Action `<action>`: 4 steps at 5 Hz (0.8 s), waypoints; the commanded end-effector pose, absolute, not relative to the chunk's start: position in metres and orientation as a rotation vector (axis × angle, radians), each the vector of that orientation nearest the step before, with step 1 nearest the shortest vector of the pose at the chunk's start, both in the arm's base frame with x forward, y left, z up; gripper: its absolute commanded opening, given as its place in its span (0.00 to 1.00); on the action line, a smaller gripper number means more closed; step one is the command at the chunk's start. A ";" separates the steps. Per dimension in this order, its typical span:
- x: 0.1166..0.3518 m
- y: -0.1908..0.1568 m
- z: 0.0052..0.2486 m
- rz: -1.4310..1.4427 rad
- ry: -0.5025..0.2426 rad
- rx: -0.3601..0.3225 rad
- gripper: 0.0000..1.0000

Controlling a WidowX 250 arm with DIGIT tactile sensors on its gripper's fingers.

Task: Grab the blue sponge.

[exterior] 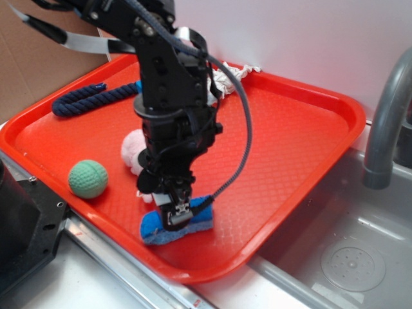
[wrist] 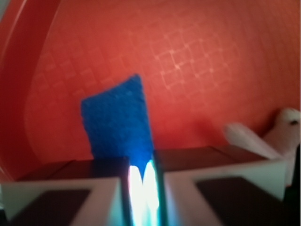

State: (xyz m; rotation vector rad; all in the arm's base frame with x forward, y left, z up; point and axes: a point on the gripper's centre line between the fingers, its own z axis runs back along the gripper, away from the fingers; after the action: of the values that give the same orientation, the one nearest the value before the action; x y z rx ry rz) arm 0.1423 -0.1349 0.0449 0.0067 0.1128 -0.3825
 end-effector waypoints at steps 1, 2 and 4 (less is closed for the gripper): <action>0.142 -0.121 0.071 -0.429 0.005 -0.078 1.00; 0.131 -0.119 0.052 -0.445 -0.014 -0.131 1.00; 0.124 -0.145 0.021 -0.533 0.035 -0.128 1.00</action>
State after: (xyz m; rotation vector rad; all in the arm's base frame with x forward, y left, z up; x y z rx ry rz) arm 0.1329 -0.1442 0.0208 -0.1210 0.0348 -0.5076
